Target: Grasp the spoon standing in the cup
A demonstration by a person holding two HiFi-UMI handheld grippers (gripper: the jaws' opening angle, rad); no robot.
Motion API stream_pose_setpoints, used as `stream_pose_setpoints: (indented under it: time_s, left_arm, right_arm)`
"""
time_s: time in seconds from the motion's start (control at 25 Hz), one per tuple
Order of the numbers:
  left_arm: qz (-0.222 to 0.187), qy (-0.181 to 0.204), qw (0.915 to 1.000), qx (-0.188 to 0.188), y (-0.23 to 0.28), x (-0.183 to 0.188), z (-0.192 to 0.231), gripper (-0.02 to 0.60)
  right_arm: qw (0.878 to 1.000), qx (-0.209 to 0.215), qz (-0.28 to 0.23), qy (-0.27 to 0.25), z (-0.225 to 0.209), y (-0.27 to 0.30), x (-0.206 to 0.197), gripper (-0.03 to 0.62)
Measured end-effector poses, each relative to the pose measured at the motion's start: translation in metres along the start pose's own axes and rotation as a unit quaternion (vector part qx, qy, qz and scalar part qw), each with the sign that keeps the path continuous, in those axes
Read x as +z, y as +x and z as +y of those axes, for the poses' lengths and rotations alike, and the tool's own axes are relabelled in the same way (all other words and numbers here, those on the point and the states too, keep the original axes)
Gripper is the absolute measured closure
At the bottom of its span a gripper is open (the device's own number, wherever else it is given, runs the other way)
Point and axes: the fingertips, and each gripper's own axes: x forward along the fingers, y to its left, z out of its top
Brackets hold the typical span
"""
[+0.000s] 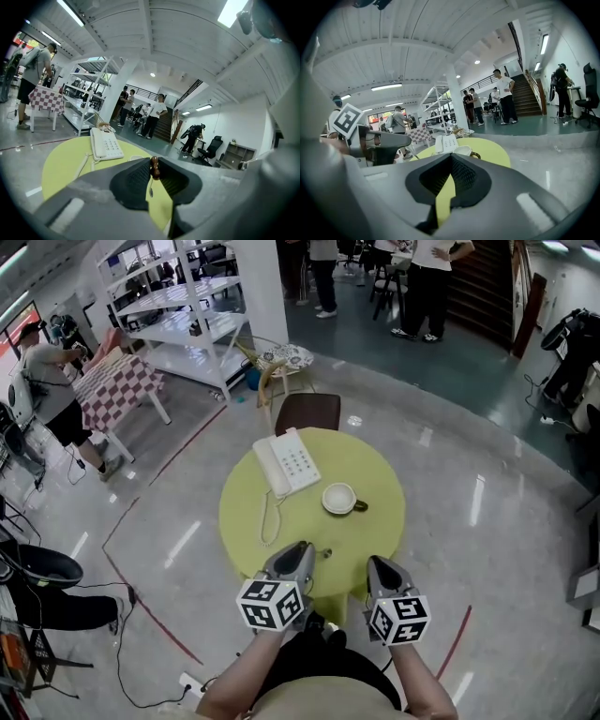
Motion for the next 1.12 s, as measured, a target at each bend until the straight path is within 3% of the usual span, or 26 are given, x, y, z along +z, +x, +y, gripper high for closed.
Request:
stream_pose_setpoints:
  time_s: [1.12]
  left_arm:
    - [0.001, 0.0, 1.0, -0.004, -0.004, -0.008, -0.018, 0.525]
  right_arm:
    - [1.0, 0.009, 0.005, -0.012, -0.002, -0.017, -0.004, 0.595]
